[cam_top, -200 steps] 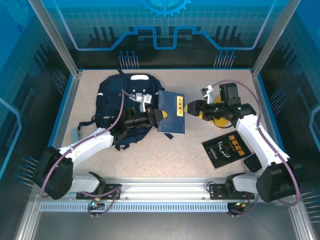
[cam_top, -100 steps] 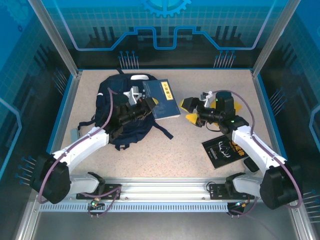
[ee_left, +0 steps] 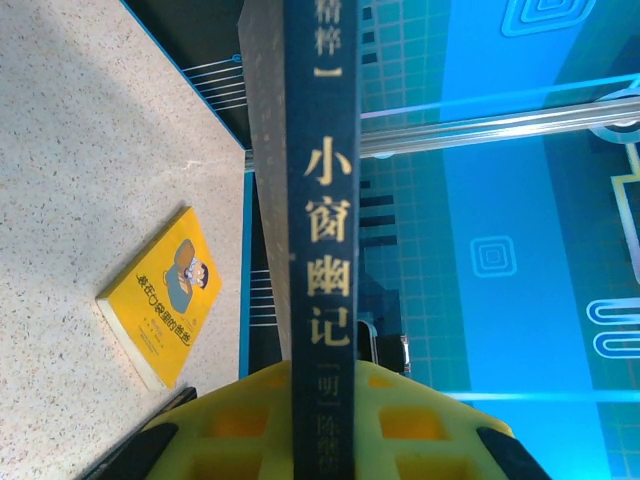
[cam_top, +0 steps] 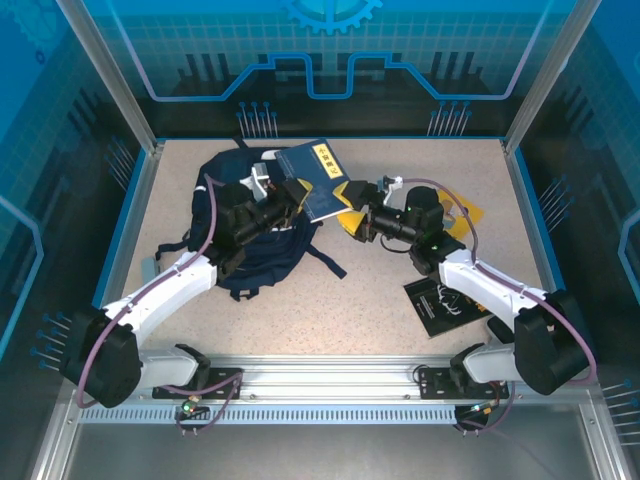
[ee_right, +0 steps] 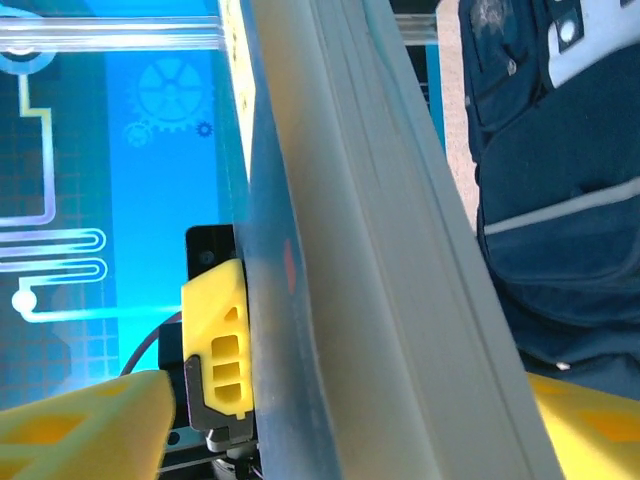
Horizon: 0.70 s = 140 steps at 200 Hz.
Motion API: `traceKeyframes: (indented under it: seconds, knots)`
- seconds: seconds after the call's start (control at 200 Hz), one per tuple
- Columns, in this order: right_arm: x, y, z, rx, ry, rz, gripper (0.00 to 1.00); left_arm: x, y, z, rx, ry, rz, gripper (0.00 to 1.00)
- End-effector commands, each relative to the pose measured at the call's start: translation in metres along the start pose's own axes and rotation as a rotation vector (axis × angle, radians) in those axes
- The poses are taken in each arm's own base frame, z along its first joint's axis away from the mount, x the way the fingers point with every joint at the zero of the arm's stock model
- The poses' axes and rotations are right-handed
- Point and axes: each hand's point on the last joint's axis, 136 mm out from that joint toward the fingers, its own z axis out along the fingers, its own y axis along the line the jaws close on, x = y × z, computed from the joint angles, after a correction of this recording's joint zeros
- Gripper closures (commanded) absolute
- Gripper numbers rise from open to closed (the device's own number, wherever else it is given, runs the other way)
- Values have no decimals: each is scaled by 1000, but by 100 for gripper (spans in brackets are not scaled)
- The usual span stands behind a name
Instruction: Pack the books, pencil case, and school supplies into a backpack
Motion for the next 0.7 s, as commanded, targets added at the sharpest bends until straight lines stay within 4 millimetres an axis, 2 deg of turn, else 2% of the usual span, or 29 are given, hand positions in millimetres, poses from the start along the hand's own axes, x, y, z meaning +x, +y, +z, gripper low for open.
traceKeyframes:
  seconds: [0.0, 0.2, 0.325, 0.505, 0.55, 0.61, 0.695]
  knots:
    - [-8, 12, -3, -65, -78, 24, 26, -7, -25, -11, 89, -41, -10, 96]
    - [-7, 21, 1, -89, -100, 23, 40, -5, -22, -18, 79, -38, -7, 96]
    - [-6, 13, -1, -61, -115, 41, 51, -4, -17, -22, 61, -40, -7, 96]
    - [-7, 3, -5, 0, -148, 26, 78, -1, -6, -27, 27, -30, -9, 93]
    - [-8, 4, -6, 5, -154, 11, 84, 0, -3, -28, 15, -24, -3, 86]
    - [-9, 1, -8, 41, -162, -17, 90, 2, 5, -32, -20, -17, 8, 67]
    - [-10, -7, -14, 125, -175, -76, 97, 2, 29, -41, -133, -14, 36, 42]
